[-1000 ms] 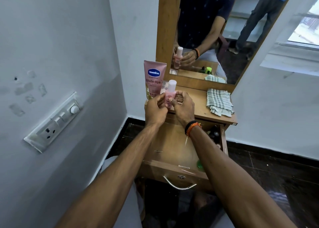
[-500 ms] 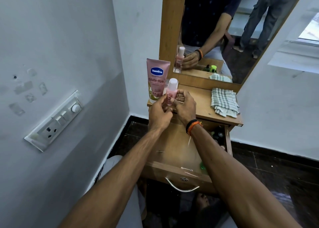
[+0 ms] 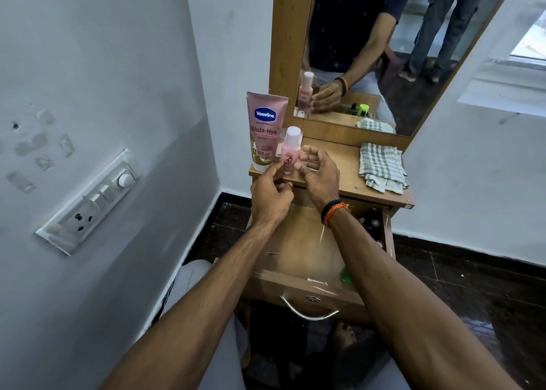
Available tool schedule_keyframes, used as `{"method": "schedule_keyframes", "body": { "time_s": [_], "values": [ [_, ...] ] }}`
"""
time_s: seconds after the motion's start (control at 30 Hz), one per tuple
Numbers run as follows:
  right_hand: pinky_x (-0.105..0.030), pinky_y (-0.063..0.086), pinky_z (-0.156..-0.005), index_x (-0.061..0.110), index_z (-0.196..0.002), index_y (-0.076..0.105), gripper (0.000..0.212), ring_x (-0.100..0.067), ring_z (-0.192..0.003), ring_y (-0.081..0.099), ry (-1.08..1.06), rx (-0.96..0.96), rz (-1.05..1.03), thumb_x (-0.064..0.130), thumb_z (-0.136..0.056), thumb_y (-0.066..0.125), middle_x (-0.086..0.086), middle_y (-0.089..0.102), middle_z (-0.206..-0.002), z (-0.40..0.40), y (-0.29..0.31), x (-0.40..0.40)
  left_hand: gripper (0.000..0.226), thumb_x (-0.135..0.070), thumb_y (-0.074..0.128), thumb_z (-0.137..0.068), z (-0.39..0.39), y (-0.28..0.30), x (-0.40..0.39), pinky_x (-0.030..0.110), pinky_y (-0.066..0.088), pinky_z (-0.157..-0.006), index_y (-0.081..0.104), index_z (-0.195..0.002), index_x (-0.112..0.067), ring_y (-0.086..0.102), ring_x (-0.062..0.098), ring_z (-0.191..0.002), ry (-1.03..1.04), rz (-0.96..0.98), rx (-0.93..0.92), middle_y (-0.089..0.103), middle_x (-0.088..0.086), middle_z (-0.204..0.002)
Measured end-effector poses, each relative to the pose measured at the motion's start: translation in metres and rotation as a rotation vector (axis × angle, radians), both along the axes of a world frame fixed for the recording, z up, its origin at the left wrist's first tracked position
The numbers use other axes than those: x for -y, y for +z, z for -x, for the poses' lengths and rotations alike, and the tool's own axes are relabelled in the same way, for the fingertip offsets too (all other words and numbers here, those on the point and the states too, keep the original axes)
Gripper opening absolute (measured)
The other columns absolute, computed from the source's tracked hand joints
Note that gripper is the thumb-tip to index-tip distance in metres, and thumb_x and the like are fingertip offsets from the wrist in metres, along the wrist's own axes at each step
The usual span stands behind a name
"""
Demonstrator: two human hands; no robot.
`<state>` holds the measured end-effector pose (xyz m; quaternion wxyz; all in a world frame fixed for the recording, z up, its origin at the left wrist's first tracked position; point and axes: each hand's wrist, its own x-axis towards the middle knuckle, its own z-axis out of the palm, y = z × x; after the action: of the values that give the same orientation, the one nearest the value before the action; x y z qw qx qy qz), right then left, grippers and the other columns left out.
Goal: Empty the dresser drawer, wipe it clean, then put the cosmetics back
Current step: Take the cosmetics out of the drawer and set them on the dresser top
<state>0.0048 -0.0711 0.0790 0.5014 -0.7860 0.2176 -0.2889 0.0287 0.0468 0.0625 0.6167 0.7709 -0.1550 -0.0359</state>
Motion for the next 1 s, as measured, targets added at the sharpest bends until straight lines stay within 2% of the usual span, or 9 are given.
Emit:
{"method": "schedule_keyframes", "body": {
  "time_s": [0.07,0.13,0.33,0.43,0.53,0.63,0.77,0.9,1.0],
  "values": [
    [-0.022,0.055,-0.087,0.013,-0.125,0.062,0.040,-0.010,-0.100,0.065,-0.023,0.012,0.016,0.008,-0.087,0.074,0.004,0.068,-0.107,0.009,0.003,0.005,0.041,-0.001,0.068,-0.086,0.007,-0.002,-0.001,0.002,0.043,-0.064,0.065,-0.122,-0.019,0.059,-0.009,-0.088,0.043,0.007,0.027,0.065,-0.018,-0.102],
    [-0.026,0.057,-0.088,0.012,-0.123,0.062,0.038,-0.014,-0.102,0.066,-0.055,0.025,0.010,0.006,-0.088,0.073,-0.001,0.069,-0.110,0.020,0.005,0.012,0.029,-0.001,0.067,-0.085,0.014,-0.004,0.000,0.006,0.045,-0.068,0.068,-0.108,-0.019,0.063,-0.004,-0.084,0.033,0.006,0.053,0.067,-0.017,-0.092],
    [-0.039,0.061,-0.085,0.004,-0.108,0.069,0.020,-0.030,-0.099,0.071,-0.078,0.011,-0.212,0.002,-0.088,0.072,-0.017,0.071,-0.104,0.071,0.002,0.030,0.012,-0.007,0.072,-0.085,0.039,-0.015,0.017,0.021,0.052,-0.069,0.073,-0.089,-0.018,0.063,-0.006,-0.071,-0.280,-0.135,0.007,0.069,-0.012,-0.075],
    [-0.033,0.062,-0.079,0.007,-0.104,0.070,0.017,-0.028,-0.095,0.073,-0.067,-0.039,-0.271,0.003,-0.087,0.073,-0.014,0.073,-0.098,0.102,-0.001,0.037,0.013,-0.007,0.074,-0.082,0.051,-0.022,0.024,0.030,0.058,-0.075,0.073,-0.089,-0.018,0.068,0.006,-0.076,-0.501,-0.224,-0.034,0.073,-0.004,-0.077],
    [-0.034,0.063,-0.079,0.009,-0.098,0.072,0.014,-0.025,-0.088,0.074,-0.108,-0.090,-0.256,0.000,-0.087,0.073,-0.011,0.075,-0.090,0.129,-0.001,0.042,0.020,-0.005,0.075,-0.079,0.063,-0.028,0.028,0.032,0.060,-0.081,0.074,-0.093,-0.018,0.071,0.006,-0.079,-0.660,-0.305,-0.054,0.075,-0.004,-0.083],
    [-0.035,0.064,-0.076,0.014,-0.093,0.073,0.014,-0.015,-0.076,0.073,-0.166,-0.150,-0.207,0.001,-0.086,0.073,-0.006,0.075,-0.084,0.157,0.000,0.044,0.029,-0.004,0.080,-0.074,0.074,-0.030,0.031,0.031,0.061,-0.081,0.073,-0.099,-0.018,0.070,0.008,-0.085,-0.759,-0.378,-0.053,0.074,-0.004,-0.093],
    [-0.027,0.062,-0.072,0.020,-0.089,0.074,0.017,-0.012,-0.076,0.073,-0.225,-0.258,-0.023,0.004,-0.085,0.075,0.002,0.075,-0.081,0.193,-0.001,0.042,0.041,-0.002,0.076,-0.073,0.086,-0.030,0.033,0.019,0.057,-0.074,0.070,-0.110,-0.018,0.065,0.005,-0.089,-0.853,-0.416,0.006,0.070,-0.008,-0.099],
    [-0.029,0.061,-0.075,0.019,-0.088,0.075,0.008,-0.011,-0.080,0.071,-0.256,-0.377,0.093,0.017,-0.082,0.080,0.005,0.073,-0.080,0.218,-0.007,0.032,0.047,-0.012,0.081,-0.073,0.094,-0.029,0.034,0.022,0.054,-0.079,0.061,-0.116,-0.017,0.060,0.009,-0.097,-0.900,-0.481,0.071,0.063,-0.005,-0.108],
    [-0.025,0.056,-0.072,0.023,-0.084,0.075,0.014,-0.005,-0.077,0.068,-0.299,-0.444,0.177,0.030,-0.077,0.084,0.011,0.071,-0.077,0.227,-0.010,0.024,0.050,-0.024,0.086,-0.072,0.098,-0.029,0.034,0.022,0.051,-0.075,0.057,-0.113,-0.017,0.057,0.009,-0.092,-0.892,-0.543,0.158,0.060,-0.004,-0.105]
  ]
}}
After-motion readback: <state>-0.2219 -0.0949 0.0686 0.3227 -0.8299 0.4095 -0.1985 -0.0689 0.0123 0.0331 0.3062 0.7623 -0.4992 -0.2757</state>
